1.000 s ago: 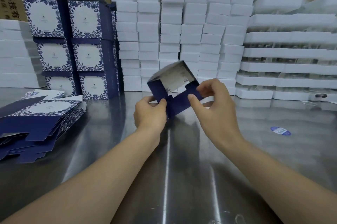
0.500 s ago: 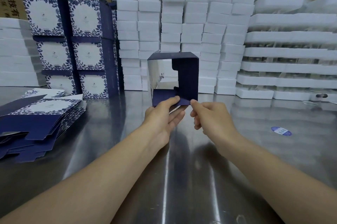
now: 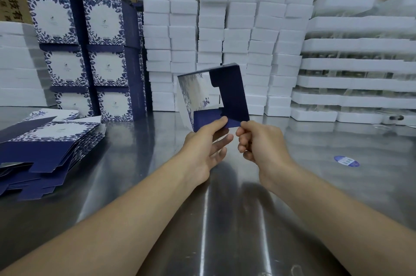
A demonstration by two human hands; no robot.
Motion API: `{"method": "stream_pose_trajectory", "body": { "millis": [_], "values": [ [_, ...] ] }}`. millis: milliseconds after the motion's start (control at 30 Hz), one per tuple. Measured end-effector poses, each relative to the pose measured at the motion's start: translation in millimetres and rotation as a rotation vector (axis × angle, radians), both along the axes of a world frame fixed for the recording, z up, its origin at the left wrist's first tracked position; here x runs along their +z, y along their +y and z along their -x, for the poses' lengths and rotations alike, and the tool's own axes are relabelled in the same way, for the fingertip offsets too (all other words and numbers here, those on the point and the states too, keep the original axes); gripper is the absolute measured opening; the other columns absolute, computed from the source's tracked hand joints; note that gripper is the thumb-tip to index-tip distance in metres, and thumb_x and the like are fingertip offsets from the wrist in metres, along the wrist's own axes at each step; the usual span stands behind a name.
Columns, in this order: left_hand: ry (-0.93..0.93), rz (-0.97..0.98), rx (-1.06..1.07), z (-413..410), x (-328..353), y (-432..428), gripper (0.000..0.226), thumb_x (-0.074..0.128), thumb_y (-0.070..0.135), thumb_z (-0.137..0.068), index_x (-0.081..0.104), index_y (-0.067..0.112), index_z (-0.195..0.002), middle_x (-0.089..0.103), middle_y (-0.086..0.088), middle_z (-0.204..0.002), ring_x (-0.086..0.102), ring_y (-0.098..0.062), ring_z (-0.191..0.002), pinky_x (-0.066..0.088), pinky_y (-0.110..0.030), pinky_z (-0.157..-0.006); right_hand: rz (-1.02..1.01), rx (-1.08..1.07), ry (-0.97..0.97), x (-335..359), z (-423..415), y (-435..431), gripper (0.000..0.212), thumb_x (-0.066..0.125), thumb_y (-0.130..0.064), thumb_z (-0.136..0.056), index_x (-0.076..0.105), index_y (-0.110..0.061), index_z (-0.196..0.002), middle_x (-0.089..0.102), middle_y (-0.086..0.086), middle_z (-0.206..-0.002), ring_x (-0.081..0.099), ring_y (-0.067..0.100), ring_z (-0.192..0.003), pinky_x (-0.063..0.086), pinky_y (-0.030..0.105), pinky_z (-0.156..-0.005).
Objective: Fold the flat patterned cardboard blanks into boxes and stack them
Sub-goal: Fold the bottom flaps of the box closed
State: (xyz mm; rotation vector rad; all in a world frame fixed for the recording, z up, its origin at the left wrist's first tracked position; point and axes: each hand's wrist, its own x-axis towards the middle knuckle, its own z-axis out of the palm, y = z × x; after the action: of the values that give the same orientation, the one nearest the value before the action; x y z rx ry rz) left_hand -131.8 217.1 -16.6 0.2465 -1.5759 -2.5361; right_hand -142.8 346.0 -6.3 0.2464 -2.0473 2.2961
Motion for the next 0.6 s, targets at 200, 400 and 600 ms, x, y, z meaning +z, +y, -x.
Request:
{"method": "stream_pose_trajectory", "body": {
  "millis": [200, 400, 600],
  "values": [
    [0.010, 0.176, -0.159, -1, -1, 8, 0.025, 0.076, 0.041, -0.090, 0.064, 0.023, -0.078, 0.054, 0.001, -0.081, 0.058, -0.009, -0.066, 0.039, -0.024, -0.056, -0.014, 0.005, 0.033, -2, -1, -3, 0.027, 0.056, -0.016, -0.097, 0.063, -0.012, -0.071, 0.052, -0.003, -0.050, 0.048, 0.009, -0.043, 0.039, 0.019, -0.044],
    [0.042, 0.191, -0.173, -2, 0, 6, 0.024, 0.073, 0.038, -0.089, 0.062, 0.022, -0.075, 0.051, -0.002, -0.078, 0.055, -0.012, -0.070, 0.040, -0.025, -0.062, -0.050, 0.029, 0.042, -2, -5, -4, 0.023, 0.055, -0.018, -0.094, 0.060, -0.015, -0.071, 0.052, -0.002, -0.052, 0.046, 0.010, -0.045, 0.038, 0.024, -0.048],
    [0.029, 0.195, -0.141, 1, -1, 3, 0.027, 0.070, 0.032, -0.089, 0.060, 0.019, -0.068, 0.050, -0.002, -0.068, 0.053, -0.015, -0.061, 0.039, -0.026, -0.062, -0.022, 0.105, -0.014, -1, -10, -5, 0.034, 0.055, -0.024, -0.091, 0.059, -0.021, -0.057, 0.056, -0.001, -0.056, 0.046, 0.012, -0.048, 0.034, 0.026, -0.050]
  ]
}}
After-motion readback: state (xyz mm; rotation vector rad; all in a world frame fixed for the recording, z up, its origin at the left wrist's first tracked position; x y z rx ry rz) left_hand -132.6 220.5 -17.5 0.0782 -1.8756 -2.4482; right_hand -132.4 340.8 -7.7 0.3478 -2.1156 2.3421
